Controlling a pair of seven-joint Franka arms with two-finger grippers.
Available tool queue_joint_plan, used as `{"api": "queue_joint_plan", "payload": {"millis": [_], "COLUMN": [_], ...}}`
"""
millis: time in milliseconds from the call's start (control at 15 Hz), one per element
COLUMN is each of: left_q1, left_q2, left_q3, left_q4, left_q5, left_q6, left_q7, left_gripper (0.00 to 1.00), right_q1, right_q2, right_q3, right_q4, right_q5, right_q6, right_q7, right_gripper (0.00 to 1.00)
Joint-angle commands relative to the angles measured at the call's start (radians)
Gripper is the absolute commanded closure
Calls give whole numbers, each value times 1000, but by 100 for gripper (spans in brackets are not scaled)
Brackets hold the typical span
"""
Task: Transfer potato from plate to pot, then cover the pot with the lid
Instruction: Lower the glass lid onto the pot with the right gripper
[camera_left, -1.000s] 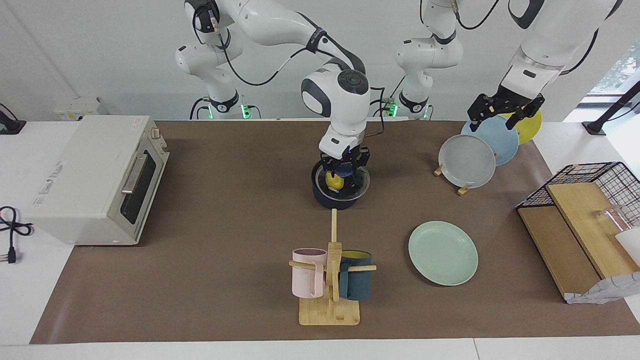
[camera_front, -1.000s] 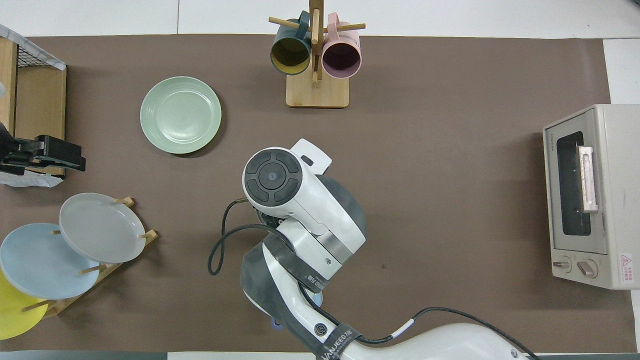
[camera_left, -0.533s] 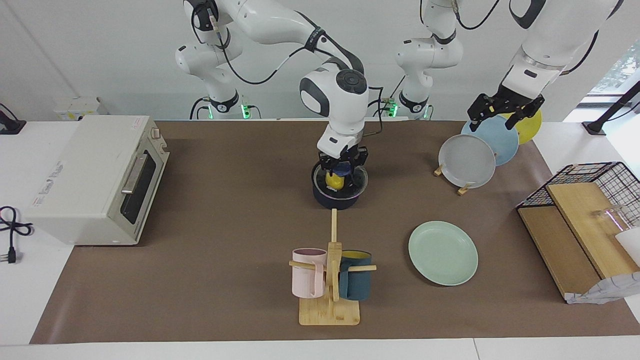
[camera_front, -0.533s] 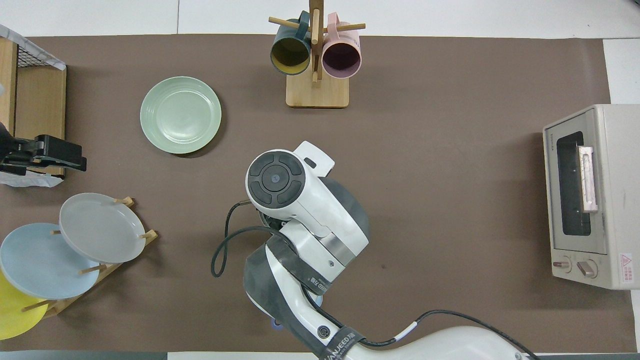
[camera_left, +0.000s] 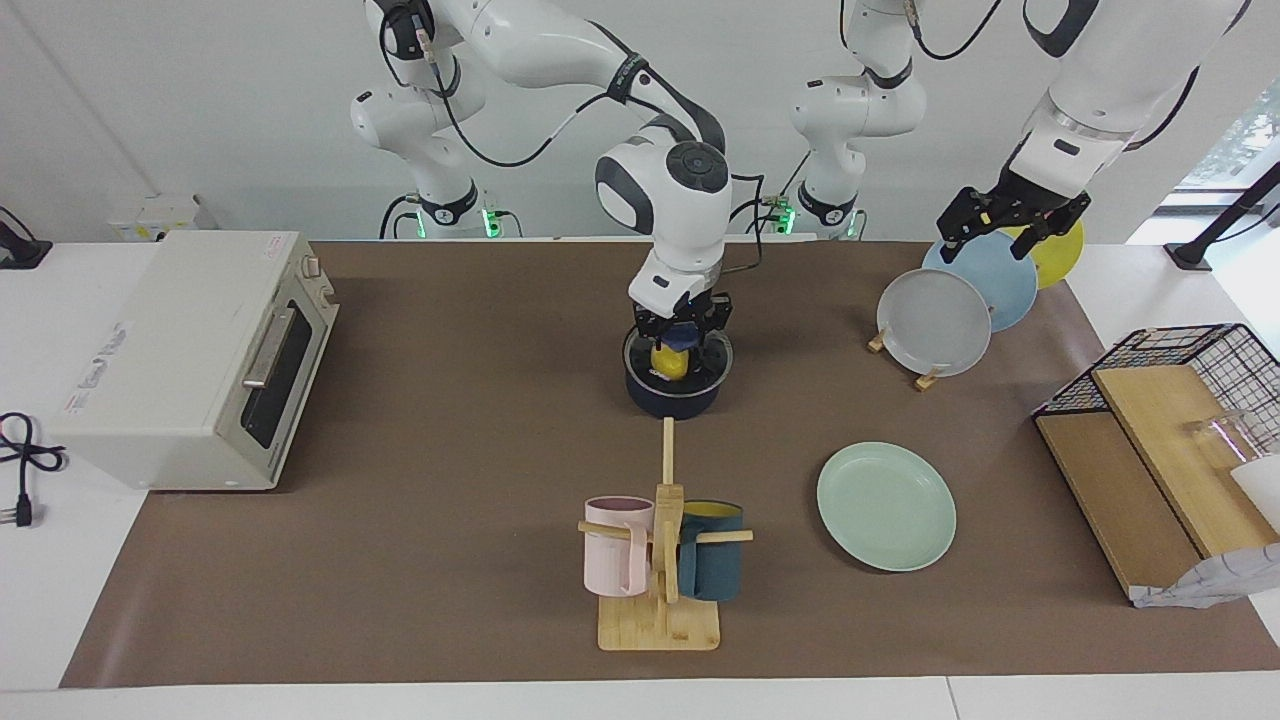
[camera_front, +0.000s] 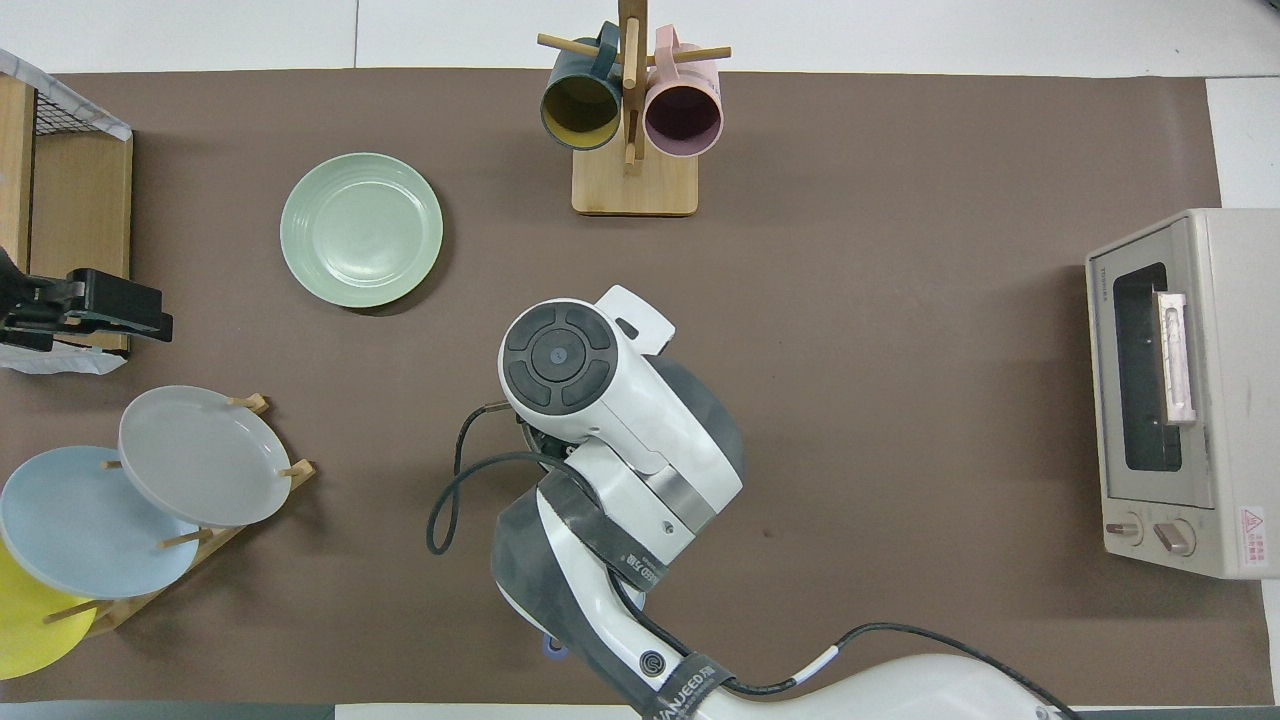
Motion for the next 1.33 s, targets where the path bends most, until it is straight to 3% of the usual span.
{"api": "queue_joint_plan", "payload": {"millis": [0, 1267], "left_q1": [8, 5], "left_q2": [-20, -21], "left_q3": [2, -1], "left_q4": [-11, -16], "left_q5": [-15, -14], "left_q6": [-10, -7], "left_q7": [2, 5], "left_gripper": [0, 0], "right_q1": [1, -5], "right_q2": [-7, -20], "right_q3": [6, 6], "right_q4": [-41, -130], "right_q5": [21, 21], "right_q6": [-5, 54], "right_q7": [33, 31], "right_gripper": [100, 100]}}
